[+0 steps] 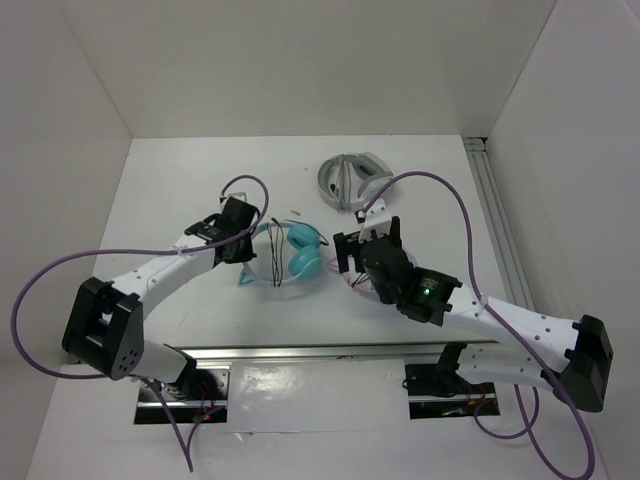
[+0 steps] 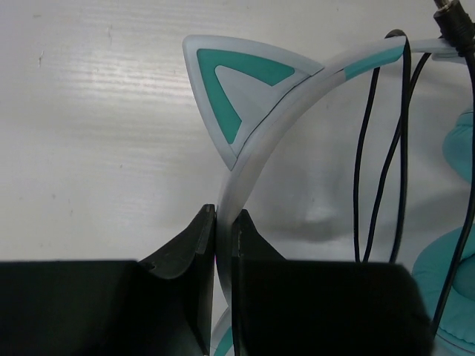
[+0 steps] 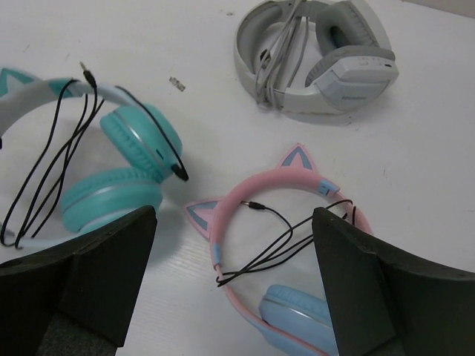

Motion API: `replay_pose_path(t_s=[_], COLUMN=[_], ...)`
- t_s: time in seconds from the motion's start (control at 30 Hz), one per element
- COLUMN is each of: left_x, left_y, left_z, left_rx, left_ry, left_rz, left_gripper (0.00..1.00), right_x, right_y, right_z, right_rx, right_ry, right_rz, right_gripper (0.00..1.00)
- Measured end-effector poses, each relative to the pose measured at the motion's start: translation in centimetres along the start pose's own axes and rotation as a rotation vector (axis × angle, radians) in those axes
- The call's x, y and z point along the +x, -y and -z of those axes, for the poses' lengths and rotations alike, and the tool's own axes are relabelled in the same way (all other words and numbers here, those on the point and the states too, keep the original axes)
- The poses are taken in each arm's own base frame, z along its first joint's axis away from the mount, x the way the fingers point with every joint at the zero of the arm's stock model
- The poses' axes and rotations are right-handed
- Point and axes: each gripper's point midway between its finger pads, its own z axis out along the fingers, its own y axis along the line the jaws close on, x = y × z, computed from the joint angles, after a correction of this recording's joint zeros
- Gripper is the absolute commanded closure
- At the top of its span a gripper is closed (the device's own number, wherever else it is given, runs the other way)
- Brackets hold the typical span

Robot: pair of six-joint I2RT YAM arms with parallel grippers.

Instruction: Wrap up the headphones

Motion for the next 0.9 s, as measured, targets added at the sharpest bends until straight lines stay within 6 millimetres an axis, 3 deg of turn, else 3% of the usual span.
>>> replay_pose_path(t_s=[0.17,0.27,0.43,0.73,0.8,0.87,0.9], left_x=[-0.2,0.7,2.5,4.1,4.3,4.4,4.4], left_y=[-1.5,-1.5,-1.1,-1.0,-0.7,-0.3,-0.2], left_z=[-3.1,-4.3,-5.0,-5.8,-5.7,-5.5,-5.3], left_rx=[-0.016,-0.008,0.020,0.037,0.042,0.049,0.050], left_ry=[-0.002,-0.017,-0.046,-0.048,-0.046,-0.044,-0.040], left_rz=[0.067,0.072,0.062,0.084,0.084,0.088,0.084], left_gripper=[1.00,1.00,1.00,1.00,0.83,0.77,0.69], right_x=[1.1,1.3,1.9,2.9,3.0,3.1,3.2], right_y=[-0.4,-0.6,-1.0,-1.4,-1.5,-1.6,-1.6], right_z=[-0.3,-0.4,-0.6,-1.0,-1.0,-1.1,-1.2], right_rx=[-0.016,-0.021,-0.037,-0.046,-0.047,-0.048,-0.049], right_ry=[-0.027,-0.033,-0.044,-0.069,-0.072,-0.074,-0.077], right_rz=[0.018,0.023,0.032,0.050,0.051,0.052,0.055], right_gripper=[0.06,0.06,0.06,0.06,0.06,0.06,0.06])
